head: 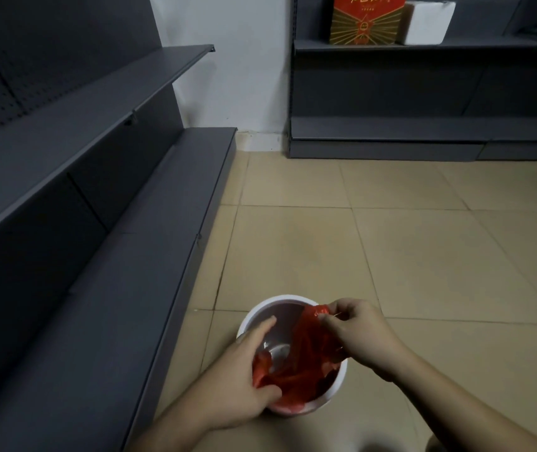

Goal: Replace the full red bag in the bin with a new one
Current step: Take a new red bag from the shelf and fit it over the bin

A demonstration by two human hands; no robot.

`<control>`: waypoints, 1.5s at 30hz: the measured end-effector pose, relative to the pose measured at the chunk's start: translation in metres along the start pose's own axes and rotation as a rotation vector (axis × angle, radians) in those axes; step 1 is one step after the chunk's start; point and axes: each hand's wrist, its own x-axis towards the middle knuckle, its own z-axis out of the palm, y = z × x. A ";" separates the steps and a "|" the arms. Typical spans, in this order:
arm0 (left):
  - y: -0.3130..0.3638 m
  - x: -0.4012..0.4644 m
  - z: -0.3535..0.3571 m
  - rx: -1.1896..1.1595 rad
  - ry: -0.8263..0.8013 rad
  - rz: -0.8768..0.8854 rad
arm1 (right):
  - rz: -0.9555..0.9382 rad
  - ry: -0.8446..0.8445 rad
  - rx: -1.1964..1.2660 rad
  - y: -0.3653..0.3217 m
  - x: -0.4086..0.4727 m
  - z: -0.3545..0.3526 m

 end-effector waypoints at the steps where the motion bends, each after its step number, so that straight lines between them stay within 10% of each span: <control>1: -0.006 0.002 0.002 0.024 0.007 -0.015 | 0.001 0.002 -0.006 0.004 0.001 0.001; 29: -0.102 0.051 -0.043 -0.422 0.245 -0.412 | 0.059 0.189 -0.387 0.103 0.045 -0.045; 35: -0.077 0.030 -0.067 -0.071 -0.032 -0.083 | -0.161 0.220 -0.403 0.082 0.025 -0.041; 40: -0.011 0.022 -0.026 0.151 0.166 0.404 | -0.771 0.116 -0.748 0.062 0.003 -0.010; 45: -0.030 0.039 0.044 0.772 -0.077 0.538 | -0.679 -0.158 -1.246 0.087 0.018 0.008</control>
